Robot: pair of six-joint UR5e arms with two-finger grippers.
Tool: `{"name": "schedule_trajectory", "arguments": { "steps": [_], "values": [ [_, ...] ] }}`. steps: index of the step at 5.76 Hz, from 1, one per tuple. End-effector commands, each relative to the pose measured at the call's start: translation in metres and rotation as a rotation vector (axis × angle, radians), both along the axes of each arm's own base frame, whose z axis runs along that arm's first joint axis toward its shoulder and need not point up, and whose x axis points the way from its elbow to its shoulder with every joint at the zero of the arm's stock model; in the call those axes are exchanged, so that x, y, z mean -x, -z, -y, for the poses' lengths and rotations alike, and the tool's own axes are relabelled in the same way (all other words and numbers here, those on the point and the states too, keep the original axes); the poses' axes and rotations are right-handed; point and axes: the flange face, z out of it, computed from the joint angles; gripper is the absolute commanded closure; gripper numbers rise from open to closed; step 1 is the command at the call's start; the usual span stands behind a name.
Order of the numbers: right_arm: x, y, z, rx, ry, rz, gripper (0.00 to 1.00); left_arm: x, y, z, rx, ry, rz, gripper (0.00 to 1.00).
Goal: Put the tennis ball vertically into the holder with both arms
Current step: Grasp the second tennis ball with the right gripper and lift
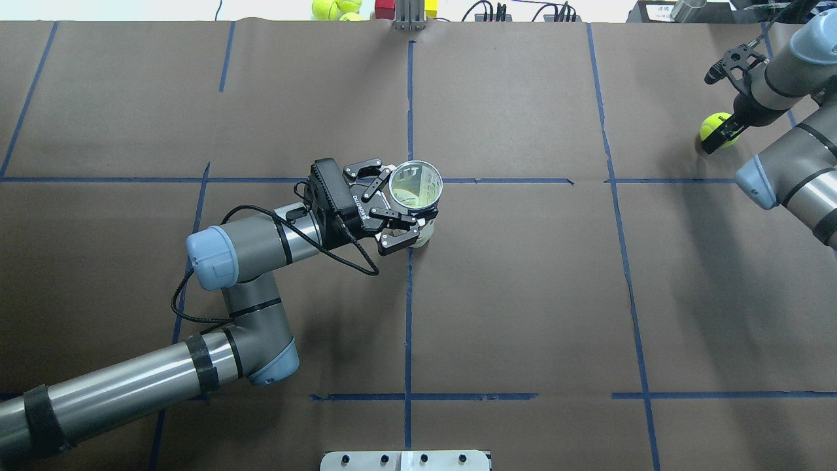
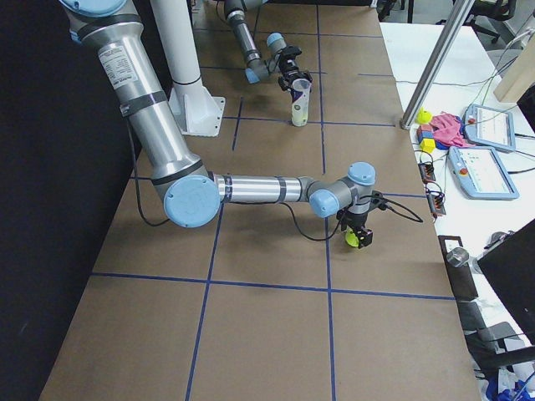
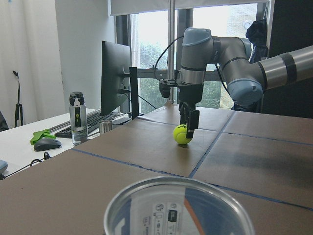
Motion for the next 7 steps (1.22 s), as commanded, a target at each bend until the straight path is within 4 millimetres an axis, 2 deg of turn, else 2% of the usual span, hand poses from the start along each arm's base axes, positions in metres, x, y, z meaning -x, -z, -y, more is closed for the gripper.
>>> {"name": "schedule_trajectory", "arguments": {
  "steps": [1, 2, 3, 4, 5, 6, 7],
  "values": [
    [0.003, 0.013, 0.006, -0.015, -0.011, 0.007, 0.82, 0.000, -0.001, 0.000, 0.001, 0.000, 0.001, 0.25],
    [-0.001, 0.044, 0.010, -0.050, -0.020, 0.043, 0.96, 0.000, -0.001, 0.000, 0.001, 0.000, 0.001, 0.25],
    [-0.009, 0.075, 0.010, -0.012, -0.061, 0.147, 0.97, 0.000, -0.001, 0.000, 0.001, 0.000, 0.001, 0.25],
    [-0.010, 0.118, 0.003, 0.035, -0.139, 0.238, 0.99, 0.000, 0.000, 0.000, 0.001, 0.000, 0.001, 0.25],
    [-0.009, 0.179, -0.010, 0.095, -0.218, 0.278, 0.98, 0.000, 0.001, 0.000, 0.000, 0.000, 0.000, 0.25],
    [0.018, 0.256, -0.054, 0.167, -0.229, 0.293, 0.98, -0.001, 0.002, 0.000, -0.001, 0.000, -0.001, 0.25],
    [0.050, 0.325, -0.093, 0.233, -0.267, 0.338, 0.98, 0.000, 0.003, 0.000, -0.001, 0.000, -0.003, 0.25]
  ]
}}
